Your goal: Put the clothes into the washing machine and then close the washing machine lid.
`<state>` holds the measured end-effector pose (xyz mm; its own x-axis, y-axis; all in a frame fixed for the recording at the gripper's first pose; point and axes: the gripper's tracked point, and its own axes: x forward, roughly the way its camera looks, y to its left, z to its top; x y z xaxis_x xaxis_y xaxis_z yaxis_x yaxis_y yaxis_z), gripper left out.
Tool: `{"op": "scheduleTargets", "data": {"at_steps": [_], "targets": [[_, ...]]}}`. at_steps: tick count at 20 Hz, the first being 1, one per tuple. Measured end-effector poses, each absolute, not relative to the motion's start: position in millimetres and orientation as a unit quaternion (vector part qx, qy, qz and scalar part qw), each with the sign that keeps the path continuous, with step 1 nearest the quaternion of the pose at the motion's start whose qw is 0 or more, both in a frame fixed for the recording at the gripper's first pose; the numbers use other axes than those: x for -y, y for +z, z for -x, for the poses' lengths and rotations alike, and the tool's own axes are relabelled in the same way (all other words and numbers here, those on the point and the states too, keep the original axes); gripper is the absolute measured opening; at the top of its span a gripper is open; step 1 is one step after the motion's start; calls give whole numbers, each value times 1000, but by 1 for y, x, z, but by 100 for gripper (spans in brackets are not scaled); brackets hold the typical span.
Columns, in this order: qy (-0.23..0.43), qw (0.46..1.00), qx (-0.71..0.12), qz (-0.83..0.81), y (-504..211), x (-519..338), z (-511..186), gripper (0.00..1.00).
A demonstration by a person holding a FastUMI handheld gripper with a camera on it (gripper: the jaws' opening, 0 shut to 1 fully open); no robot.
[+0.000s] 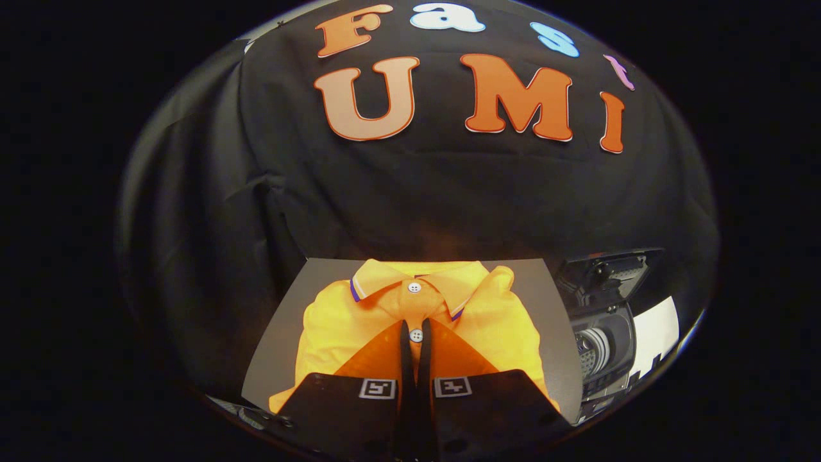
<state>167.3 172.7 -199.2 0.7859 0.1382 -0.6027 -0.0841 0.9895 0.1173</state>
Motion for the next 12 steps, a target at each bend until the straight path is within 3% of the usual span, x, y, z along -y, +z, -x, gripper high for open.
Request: {"op": "scheduleTargets", "data": {"at_steps": [12], "targets": [[59,961,-239,-129,-107,-1,-137,8]]}}
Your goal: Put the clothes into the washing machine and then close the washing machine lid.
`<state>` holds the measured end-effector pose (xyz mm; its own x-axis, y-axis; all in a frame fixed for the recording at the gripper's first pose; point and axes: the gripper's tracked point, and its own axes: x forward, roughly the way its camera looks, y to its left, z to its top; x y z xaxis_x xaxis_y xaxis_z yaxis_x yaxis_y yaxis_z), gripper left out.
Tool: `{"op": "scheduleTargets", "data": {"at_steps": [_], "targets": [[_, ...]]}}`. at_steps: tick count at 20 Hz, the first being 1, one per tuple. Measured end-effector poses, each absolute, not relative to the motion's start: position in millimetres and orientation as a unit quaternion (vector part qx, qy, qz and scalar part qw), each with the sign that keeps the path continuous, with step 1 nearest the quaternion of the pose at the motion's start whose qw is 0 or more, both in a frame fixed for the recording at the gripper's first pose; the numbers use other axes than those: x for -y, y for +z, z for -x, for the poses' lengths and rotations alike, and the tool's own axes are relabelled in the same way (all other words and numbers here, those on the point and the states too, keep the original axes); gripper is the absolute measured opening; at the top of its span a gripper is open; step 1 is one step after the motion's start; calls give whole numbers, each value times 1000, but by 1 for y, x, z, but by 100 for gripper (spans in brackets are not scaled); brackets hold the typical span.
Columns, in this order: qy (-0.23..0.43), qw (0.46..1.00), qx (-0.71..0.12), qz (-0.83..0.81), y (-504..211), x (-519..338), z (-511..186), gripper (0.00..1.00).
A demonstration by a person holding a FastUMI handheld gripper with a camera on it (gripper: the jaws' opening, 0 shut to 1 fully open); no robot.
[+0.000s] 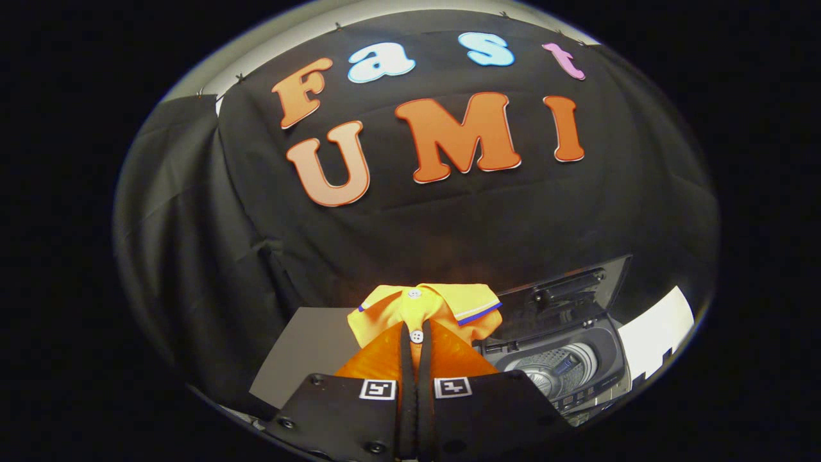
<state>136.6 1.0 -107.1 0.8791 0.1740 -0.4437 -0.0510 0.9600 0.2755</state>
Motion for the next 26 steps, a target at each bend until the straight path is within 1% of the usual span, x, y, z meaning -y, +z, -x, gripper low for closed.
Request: {"op": "scheduleTargets", "data": {"at_steps": [6,11,18,26], "targets": [[60,961,-224,-149,-98,115,-134,8],[67,956,-244,-147,-128,174,-138,8],[61,937,-302,-167,-240,210,-164,8],[48,911,-374,-170,-370,230,-174,8]]}}
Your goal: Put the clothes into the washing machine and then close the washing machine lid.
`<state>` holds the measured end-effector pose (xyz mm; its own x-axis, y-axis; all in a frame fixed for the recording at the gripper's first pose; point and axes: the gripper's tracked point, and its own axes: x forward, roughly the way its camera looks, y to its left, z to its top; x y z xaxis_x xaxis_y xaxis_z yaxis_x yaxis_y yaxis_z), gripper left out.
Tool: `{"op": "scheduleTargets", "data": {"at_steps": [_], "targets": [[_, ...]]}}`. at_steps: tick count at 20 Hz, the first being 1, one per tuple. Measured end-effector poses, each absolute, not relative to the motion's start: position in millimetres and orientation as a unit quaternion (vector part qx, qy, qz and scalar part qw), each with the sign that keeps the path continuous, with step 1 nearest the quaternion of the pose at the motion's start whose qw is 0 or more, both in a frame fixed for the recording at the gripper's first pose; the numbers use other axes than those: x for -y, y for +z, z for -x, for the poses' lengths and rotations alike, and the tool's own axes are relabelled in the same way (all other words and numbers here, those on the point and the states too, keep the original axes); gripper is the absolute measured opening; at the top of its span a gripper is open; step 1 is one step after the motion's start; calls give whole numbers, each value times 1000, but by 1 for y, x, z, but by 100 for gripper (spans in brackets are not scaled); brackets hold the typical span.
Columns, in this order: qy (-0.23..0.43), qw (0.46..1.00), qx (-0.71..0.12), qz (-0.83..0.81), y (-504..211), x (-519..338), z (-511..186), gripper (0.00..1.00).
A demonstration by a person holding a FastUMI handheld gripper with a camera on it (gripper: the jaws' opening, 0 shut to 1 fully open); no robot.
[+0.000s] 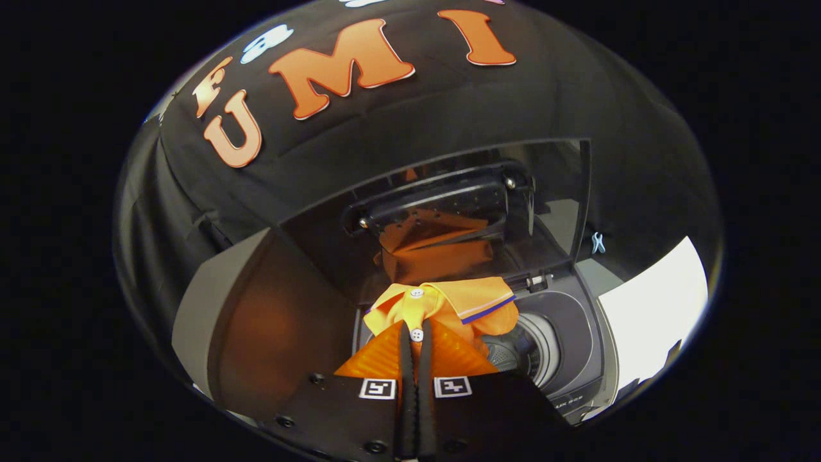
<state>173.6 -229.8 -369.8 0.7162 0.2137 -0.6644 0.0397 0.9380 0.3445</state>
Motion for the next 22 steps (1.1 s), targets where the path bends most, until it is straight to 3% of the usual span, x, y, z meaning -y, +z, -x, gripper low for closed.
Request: {"op": "scheduleTargets", "data": {"at_steps": [12,22], "targets": [[19,879,-453,-145,-509,255,-165,8],[11,852,-511,-115,-582,256,-145,8]]}}
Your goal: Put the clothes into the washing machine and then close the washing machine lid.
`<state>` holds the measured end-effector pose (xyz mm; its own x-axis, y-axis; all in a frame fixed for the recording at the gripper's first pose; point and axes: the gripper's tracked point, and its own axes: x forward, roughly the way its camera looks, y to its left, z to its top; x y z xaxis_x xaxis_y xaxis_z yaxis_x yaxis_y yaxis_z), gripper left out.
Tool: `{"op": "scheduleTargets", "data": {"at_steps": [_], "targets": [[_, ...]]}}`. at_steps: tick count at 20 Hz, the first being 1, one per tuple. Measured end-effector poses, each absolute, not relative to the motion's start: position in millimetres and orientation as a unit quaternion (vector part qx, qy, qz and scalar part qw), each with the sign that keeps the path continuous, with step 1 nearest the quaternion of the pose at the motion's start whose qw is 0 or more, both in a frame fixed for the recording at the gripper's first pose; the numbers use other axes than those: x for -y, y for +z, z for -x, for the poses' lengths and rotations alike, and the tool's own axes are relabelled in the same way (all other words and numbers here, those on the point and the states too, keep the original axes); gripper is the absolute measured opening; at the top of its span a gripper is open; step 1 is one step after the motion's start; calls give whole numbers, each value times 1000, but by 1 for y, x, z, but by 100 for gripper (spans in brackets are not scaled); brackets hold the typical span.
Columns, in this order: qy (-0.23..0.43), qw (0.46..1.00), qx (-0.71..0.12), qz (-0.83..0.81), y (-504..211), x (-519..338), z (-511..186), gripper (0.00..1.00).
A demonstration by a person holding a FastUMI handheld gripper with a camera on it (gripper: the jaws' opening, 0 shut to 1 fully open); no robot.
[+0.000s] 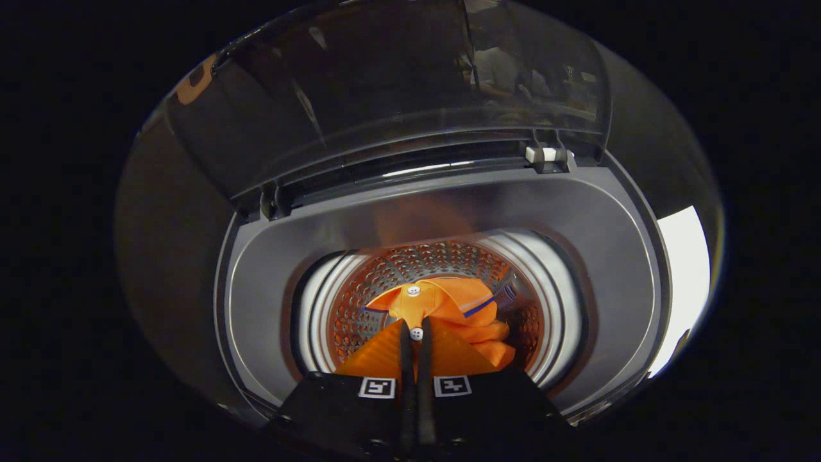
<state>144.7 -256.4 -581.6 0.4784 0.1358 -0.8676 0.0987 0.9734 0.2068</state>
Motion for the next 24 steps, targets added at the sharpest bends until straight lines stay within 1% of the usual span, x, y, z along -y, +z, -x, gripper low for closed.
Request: {"op": "scheduleTargets", "data": {"at_steps": [8,11,15,16,20,24], "targets": [[5,845,-524,-103,-587,260,-143,8],[-7,845,-525,-100,-590,262,-140,18],[-14,849,-522,-85,-590,265,-140,91],[-12,847,-525,-84,-590,265,-137,91],[-10,849,-522,-79,-585,269,-136,100],[-9,859,-506,-79,-568,273,-136,100]]}}
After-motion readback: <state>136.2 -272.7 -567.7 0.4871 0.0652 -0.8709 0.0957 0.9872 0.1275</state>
